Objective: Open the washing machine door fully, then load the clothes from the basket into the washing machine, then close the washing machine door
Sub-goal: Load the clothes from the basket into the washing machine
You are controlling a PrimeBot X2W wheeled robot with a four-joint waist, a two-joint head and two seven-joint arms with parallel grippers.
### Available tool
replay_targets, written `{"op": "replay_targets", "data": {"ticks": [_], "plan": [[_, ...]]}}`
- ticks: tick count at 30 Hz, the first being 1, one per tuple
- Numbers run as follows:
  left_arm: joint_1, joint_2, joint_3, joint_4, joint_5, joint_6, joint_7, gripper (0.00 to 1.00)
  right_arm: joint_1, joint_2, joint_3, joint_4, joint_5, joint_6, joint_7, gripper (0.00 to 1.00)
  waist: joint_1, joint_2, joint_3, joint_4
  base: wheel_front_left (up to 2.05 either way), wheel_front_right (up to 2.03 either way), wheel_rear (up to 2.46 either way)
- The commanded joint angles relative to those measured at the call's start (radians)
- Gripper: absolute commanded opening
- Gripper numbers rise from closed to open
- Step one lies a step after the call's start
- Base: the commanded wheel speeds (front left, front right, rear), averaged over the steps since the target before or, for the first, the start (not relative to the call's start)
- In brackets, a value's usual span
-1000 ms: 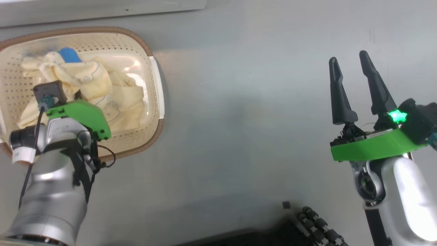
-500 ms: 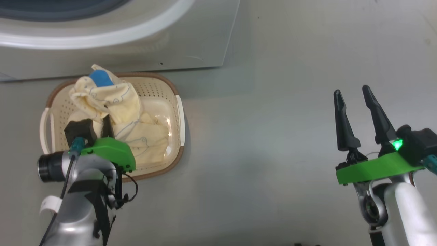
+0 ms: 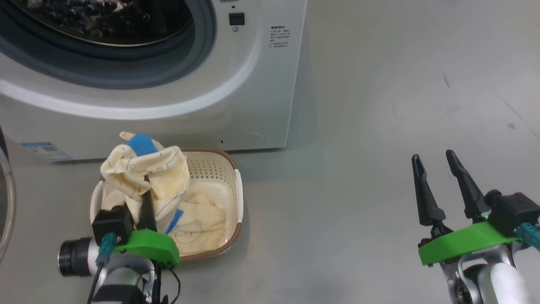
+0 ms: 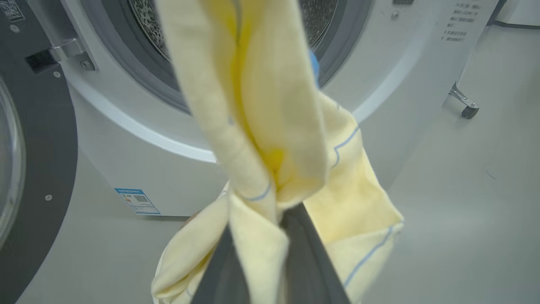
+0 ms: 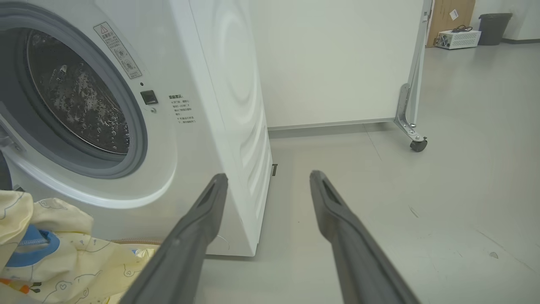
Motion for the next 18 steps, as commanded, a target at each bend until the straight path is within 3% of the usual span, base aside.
{"op": "replay_targets", "data": {"ticks": [1,9,18], "plan": [[0.002,0.028,0.035,-0.053,0.010,0.011,-0.014,0.00,0.003,-0.008,0.020,-0.041,-0.003,0.004,0.009,1.00,0.0002,-0.0001,-0.057,0.009,0.00,0.00,0.00],[0.126,0.045,0.025,-0.178,0.008,0.032,0.012,0.00,0.082,-0.008,-0.003,-0.065,-0.007,0.004,0.039,1.00,0.0002,-0.0001,-0.167,0.011,0.00,0.00,0.00],[0.182,0.072,0.022,-0.272,0.003,0.047,0.067,0.00,0.116,-0.008,-0.007,-0.083,0.003,0.004,0.052,1.00,0.0002,-0.0001,-0.193,0.005,0.00,0.00,0.00]]}}
